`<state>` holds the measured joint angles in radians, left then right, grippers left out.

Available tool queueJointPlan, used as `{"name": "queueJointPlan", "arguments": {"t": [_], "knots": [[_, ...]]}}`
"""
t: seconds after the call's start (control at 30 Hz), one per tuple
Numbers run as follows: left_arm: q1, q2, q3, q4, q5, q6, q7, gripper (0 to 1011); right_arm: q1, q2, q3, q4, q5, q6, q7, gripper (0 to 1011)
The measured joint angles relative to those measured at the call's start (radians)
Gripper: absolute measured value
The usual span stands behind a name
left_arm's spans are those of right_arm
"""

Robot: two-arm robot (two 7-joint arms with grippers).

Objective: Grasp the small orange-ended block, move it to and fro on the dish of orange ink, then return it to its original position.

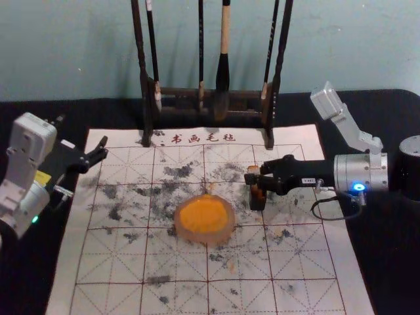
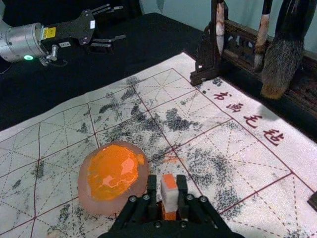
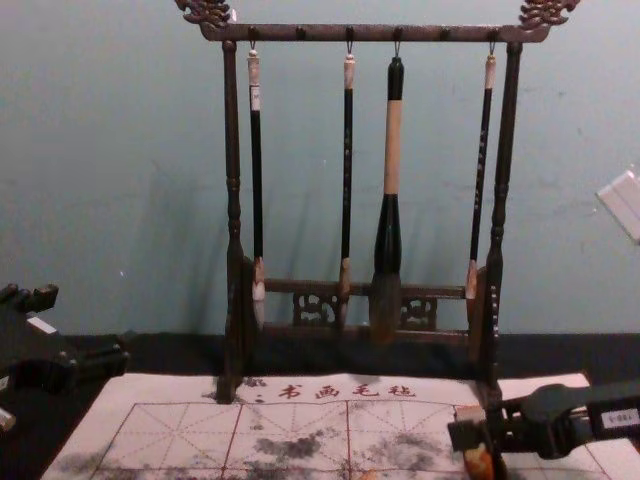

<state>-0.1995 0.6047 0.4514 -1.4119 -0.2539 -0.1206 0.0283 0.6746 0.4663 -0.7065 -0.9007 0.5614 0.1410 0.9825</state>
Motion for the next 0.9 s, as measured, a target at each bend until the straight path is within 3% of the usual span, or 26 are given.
{"name": "queueJointPlan", "arguments": {"t": [0.1, 0.23, 0.7, 0.9], "knots": [[0.0, 0.0, 0.0, 0.0, 0.0, 0.0, 0.0, 1001, 0.0, 0.0, 0.0, 0.0, 0.0, 0.0, 0.0, 150], [0.0, 0.0, 0.0, 0.0, 0.0, 0.0, 0.0, 1002, 0.0, 0.0, 0.0, 0.0, 0.0, 0.0, 0.0, 108], [0.0, 0.0, 0.0, 0.0, 0.0, 0.0, 0.0, 1001, 0.0, 0.0, 0.002, -0.001, 0.003, 0.0, 0.0, 108], [0.0, 0.0, 0.0, 0.0, 0.0, 0.0, 0.0, 1001, -0.016, 0.014, 0.018, -0.042, 0.012, -0.007, -0.02, 108]]}}
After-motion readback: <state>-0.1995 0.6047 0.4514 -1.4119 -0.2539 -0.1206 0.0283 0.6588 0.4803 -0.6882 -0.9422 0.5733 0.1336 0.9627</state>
